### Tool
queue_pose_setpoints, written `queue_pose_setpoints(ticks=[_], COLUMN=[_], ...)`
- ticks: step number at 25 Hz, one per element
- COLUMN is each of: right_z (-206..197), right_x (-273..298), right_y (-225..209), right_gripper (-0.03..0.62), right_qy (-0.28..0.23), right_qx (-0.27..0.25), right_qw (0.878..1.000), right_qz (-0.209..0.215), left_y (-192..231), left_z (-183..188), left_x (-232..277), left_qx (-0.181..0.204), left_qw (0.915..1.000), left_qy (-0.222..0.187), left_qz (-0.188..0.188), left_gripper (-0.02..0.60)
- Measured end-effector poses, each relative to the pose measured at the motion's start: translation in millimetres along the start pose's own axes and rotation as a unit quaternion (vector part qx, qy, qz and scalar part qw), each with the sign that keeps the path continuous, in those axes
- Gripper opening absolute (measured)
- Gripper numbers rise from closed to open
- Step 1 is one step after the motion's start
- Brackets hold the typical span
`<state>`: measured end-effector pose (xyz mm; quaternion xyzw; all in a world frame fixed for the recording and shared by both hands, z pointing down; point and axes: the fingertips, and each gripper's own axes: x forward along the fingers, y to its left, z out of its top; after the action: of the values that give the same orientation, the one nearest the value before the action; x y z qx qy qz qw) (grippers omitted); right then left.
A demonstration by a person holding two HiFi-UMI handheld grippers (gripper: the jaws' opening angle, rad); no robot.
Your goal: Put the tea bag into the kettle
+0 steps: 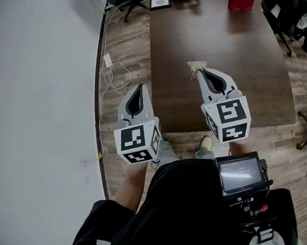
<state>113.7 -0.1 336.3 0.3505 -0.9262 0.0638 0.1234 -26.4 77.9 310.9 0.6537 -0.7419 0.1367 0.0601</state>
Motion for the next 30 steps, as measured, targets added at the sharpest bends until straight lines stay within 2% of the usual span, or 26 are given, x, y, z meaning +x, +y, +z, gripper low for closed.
queue_pose_setpoints(ticks=[4, 8, 13, 20, 27, 30], right_z=[-1.0, 8.1, 13.4, 37.6, 45.3, 50.1], right_x=[3.8, 47.0, 63.7, 149.0, 190.3, 204.3], right_y=[0.3, 51.5, 66.8, 164.2, 227.2, 248.2], right_gripper=[0.008, 0.008, 0.008, 0.008, 0.008, 0.008], right_qy=[0.005, 0.011, 0.017, 0.023, 0.018, 0.021], right_qx=[0.004, -0.003, -0.005, -0.021, -0.006, -0.011], right_qw=[1.000, 1.000, 0.999, 0.997, 0.995, 0.994], right_qz=[-0.009, -0.028, -0.038, -0.067, -0.098, -0.103], left_y=[-1.3, 64.5, 90.9, 220.2, 290.5, 315.9], left_z=[3.7, -9.6, -13.1, -38.5, -48.8, -53.5], left_x=[8.2, 14.0, 18.2, 26.1, 18.7, 17.7], left_qx=[0.008, -0.002, -0.007, -0.023, -0.012, -0.020], left_qw=[0.9998, 0.9993, 0.9990, 0.9971, 0.9940, 0.9933], left_qy=[-0.001, -0.010, -0.010, -0.013, -0.019, -0.021], left_qz=[-0.016, -0.035, -0.043, -0.071, -0.107, -0.112], left_gripper=[0.003, 0.005, 0.005, 0.005, 0.003, 0.003])
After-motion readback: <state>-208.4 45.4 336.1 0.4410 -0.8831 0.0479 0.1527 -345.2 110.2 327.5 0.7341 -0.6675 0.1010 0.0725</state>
